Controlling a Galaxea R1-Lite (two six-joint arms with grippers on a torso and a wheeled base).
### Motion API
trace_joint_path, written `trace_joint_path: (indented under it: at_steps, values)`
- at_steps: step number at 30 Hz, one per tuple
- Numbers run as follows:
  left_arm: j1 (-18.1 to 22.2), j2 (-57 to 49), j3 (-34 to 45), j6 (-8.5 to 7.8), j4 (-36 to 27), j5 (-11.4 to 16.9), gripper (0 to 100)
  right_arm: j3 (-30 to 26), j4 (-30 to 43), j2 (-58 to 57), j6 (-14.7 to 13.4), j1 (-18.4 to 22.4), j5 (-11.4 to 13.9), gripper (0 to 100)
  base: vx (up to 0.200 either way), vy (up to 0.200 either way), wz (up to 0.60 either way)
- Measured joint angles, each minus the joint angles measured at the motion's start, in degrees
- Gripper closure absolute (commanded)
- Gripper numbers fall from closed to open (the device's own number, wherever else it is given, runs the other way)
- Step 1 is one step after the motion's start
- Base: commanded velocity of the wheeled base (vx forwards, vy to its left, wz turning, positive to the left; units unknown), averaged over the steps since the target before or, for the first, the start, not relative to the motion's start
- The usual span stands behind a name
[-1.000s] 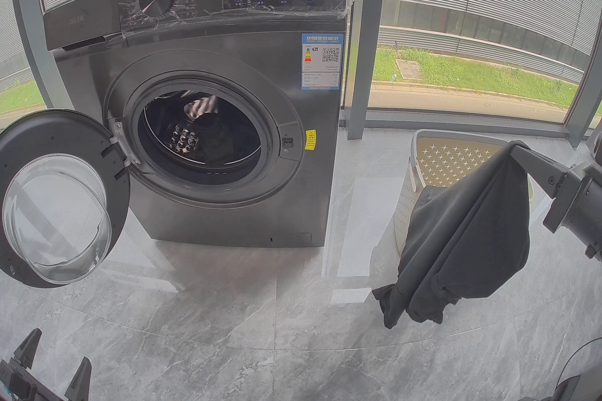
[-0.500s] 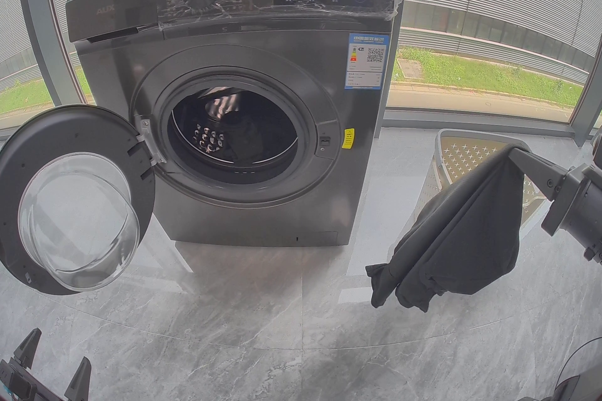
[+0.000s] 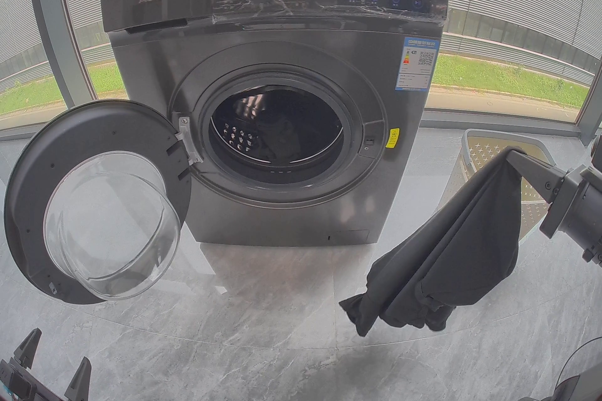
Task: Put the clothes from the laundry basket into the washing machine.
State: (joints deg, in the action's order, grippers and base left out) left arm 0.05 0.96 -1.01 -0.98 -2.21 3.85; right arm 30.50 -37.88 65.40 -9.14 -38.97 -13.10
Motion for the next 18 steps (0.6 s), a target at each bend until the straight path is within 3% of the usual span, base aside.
trace_joint_path:
  at_steps: [7,11,18]
  values:
    - [0.02,0.00,0.00,-0.09,0.02,0.02,0,-0.29,0.02,0.06,0.09,-0.07,0.16,100,0.000,0.000,0.00]
    - [0.05,0.00,0.00,-1.32,0.05,0.06,0,-1.49,-0.28,0.55,0.34,-0.39,0.44,100,0.000,0.000,0.00]
    - [0.11,0.00,0.00,-2.66,-0.04,0.24,0,-1.56,-0.68,4.22,0.17,-1.34,3.04,100,0.000,0.000,0.00]
